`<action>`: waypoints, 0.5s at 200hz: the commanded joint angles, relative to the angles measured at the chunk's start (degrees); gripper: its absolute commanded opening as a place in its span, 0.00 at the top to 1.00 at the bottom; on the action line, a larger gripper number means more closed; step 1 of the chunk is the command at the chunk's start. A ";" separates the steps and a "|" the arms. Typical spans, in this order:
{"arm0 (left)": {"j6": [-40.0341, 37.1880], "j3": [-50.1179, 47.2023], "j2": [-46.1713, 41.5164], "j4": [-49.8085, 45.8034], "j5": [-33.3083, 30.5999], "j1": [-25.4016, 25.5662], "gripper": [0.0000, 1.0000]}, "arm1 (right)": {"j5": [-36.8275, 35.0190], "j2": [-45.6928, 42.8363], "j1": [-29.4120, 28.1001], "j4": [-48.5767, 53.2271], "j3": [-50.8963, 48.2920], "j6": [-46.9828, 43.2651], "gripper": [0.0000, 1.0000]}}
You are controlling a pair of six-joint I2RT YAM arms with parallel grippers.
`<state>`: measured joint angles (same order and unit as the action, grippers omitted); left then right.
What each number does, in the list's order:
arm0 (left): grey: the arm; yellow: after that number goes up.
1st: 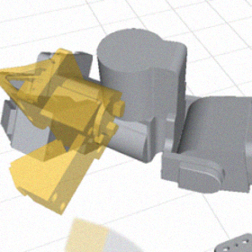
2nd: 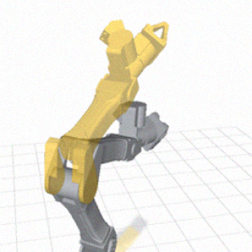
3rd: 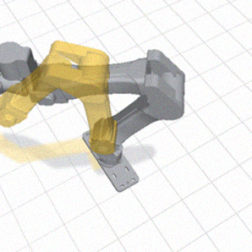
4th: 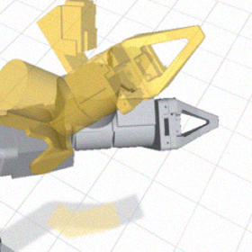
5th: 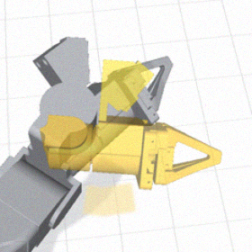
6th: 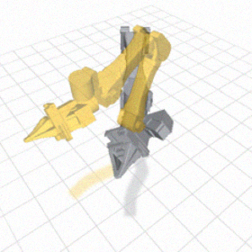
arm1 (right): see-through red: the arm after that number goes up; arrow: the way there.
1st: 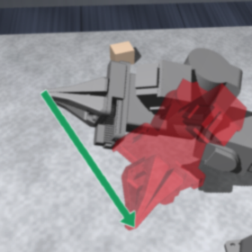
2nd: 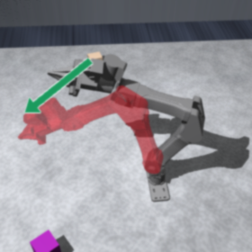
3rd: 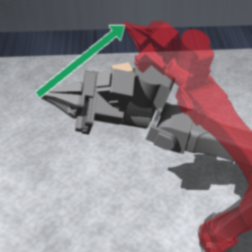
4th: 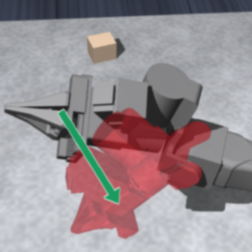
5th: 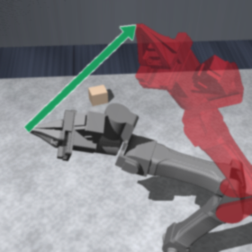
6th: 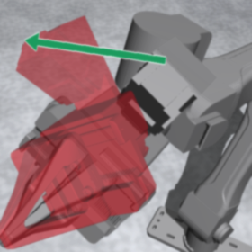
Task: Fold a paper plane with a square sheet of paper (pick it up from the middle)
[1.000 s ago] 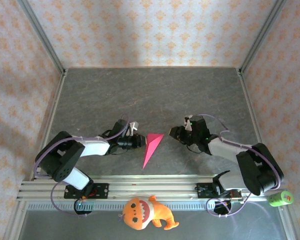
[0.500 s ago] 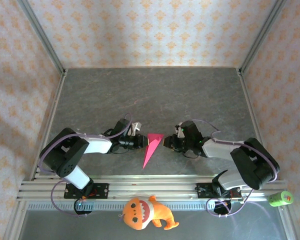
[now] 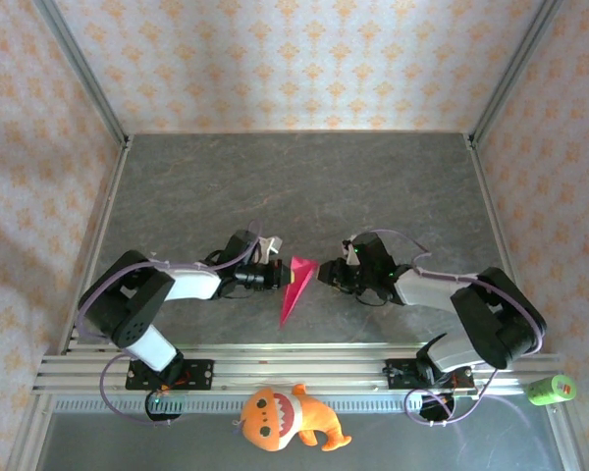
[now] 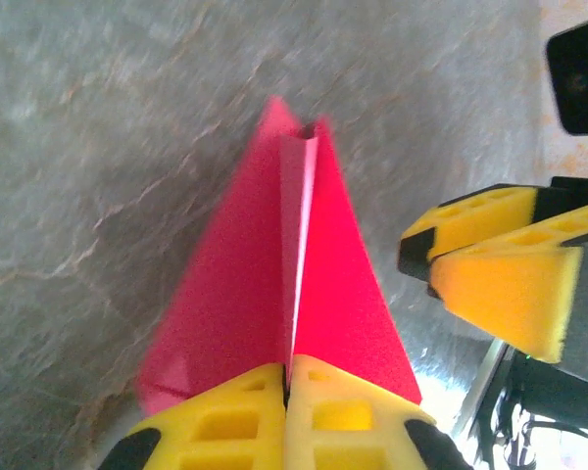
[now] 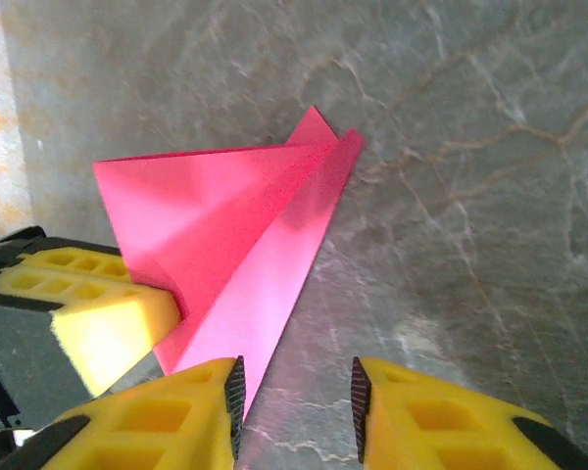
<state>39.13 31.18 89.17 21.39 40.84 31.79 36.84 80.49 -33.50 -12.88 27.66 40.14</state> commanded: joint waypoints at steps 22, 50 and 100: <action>-2.64 3.65 -9.38 -6.20 -21.37 3.51 1.00 | -2.31 -3.91 -0.25 -6.11 2.04 8.86 0.54; -3.27 7.74 -8.34 -13.84 -31.53 5.23 1.00 | -0.70 -3.14 -0.33 -11.33 3.19 12.63 0.50; -2.57 11.70 -4.02 -16.40 -33.41 7.13 0.99 | 0.67 2.08 -0.60 -10.25 7.87 13.18 0.49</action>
<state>37.19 40.60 83.11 9.52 11.97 37.98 36.82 80.07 -33.50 -21.78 33.30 51.72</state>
